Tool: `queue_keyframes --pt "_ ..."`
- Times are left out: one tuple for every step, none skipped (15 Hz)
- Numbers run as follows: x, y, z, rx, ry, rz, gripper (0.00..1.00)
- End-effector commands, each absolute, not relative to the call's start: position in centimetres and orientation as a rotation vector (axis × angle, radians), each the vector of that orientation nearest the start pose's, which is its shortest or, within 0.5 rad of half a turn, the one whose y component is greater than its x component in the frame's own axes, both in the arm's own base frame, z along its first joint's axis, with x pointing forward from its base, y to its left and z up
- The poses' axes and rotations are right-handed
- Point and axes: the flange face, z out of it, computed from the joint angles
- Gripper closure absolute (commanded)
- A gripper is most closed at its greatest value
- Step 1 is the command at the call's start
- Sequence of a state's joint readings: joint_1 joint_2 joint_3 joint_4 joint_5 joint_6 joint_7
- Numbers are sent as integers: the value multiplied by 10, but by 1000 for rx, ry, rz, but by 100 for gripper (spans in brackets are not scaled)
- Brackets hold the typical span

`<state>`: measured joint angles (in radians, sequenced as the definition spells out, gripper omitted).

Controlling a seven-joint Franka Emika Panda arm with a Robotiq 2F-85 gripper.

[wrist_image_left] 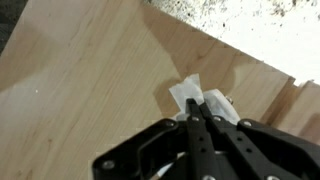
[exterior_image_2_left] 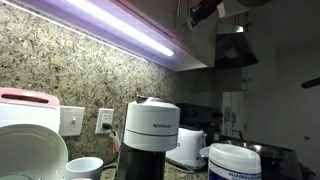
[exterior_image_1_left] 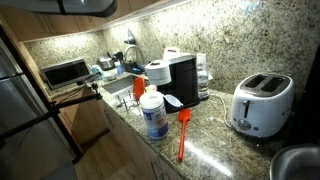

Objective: Pick up the paper towel and wipe the door handle of the cabinet. Pick up the orange spoon and move it to the right.

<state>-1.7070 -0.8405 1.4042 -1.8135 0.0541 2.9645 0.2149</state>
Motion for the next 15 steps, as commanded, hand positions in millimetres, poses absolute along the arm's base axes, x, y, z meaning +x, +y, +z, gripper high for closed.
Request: queue_keyframes --pt "622 92 629 2051 94 1284 99" --pt "623 91 628 2061 105 1257 99" --pt "623 89 628 2054 107 1238 99" --pt "624 89 631 2052 104 1248 99" --pt "624 90 637 1993 70 1312 99" --pt "621 92 645 1963 38 1407 99" --pt "619 92 651 1940 15 1468 99" --pt "617 92 659 1915 -29 1535 99" --pt "614 92 664 1897 -73 1586 99" --pt "612 92 668 1873 -109 1640 99" --pt "610 92 671 1843 -142 1689 99" --pt "609 92 673 1815 -187 1726 99" --pt "608 91 675 1796 -220 1761 99" --pt "608 89 676 1773 -262 1788 99" --pt "605 86 678 1765 -351 1802 99"
